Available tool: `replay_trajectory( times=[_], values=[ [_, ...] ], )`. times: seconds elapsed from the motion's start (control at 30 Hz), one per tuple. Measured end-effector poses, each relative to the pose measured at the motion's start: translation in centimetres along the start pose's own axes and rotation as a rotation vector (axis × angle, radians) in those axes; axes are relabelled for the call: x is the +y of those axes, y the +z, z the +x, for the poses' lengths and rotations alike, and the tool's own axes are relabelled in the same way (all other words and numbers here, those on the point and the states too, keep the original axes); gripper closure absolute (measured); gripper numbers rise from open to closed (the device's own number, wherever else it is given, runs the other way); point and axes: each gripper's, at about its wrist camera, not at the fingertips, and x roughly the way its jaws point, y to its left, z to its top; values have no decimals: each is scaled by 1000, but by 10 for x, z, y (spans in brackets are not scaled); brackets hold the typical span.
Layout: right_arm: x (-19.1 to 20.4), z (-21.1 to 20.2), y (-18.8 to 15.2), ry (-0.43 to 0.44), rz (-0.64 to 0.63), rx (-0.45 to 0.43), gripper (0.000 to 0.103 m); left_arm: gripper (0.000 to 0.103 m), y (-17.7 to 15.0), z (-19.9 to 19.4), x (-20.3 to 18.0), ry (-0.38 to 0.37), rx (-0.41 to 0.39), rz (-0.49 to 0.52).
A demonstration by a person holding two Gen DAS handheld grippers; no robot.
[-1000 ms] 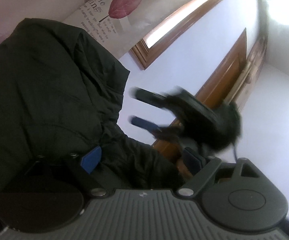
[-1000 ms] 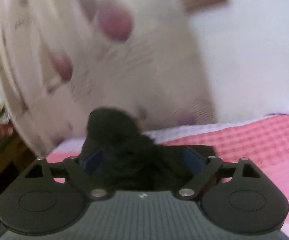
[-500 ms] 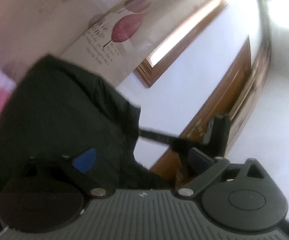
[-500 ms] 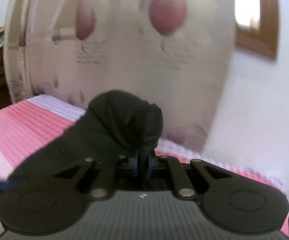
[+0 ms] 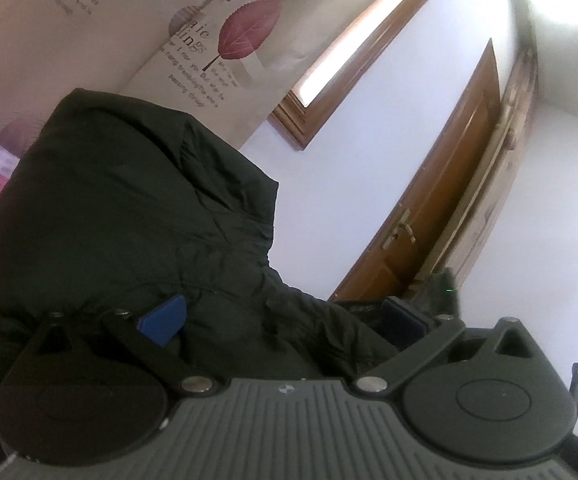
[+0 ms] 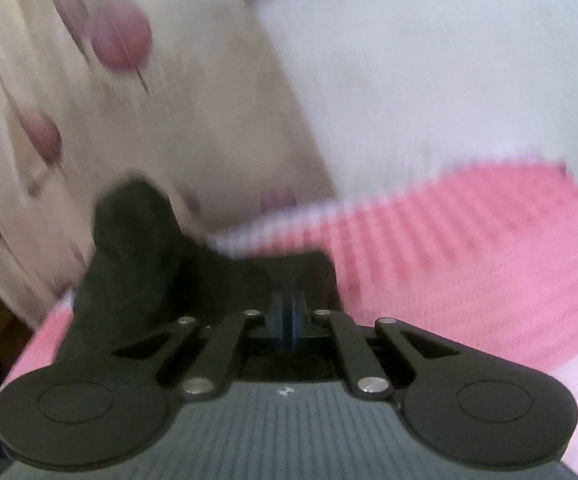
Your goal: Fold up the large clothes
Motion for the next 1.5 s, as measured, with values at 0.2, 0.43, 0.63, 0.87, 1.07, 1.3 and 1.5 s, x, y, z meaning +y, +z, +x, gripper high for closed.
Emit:
replay_trajectory(
  times=[0.2, 0.43, 0.63, 0.87, 1.07, 1.3, 1.5],
  values=[
    [29, 34, -9, 126, -40, 25, 96, 1, -1, -5, 12, -102, 20, -42],
    [31, 95, -2, 170, -82, 13, 100, 3, -3, 1, 20, -153, 55, -67],
    [-19, 106, -16, 275, 102, 67, 102, 4, 15, 2, 10, -177, -10, -180],
    [-20, 102, -19, 273, 109, 50, 100, 8, 23, 50, 5, -173, 34, -108],
    [-33, 98, -21, 316, 177, 71, 100, 9, -2, 96, -8, -209, 191, -13],
    [-4, 34, 24, 127, -120, -74, 54, 13, -15, 109, -2, -199, 233, 26],
    [63, 34, 66, 207, -297, -69, 0, 13, -15, 111, -4, -184, 250, 61]
  ],
)
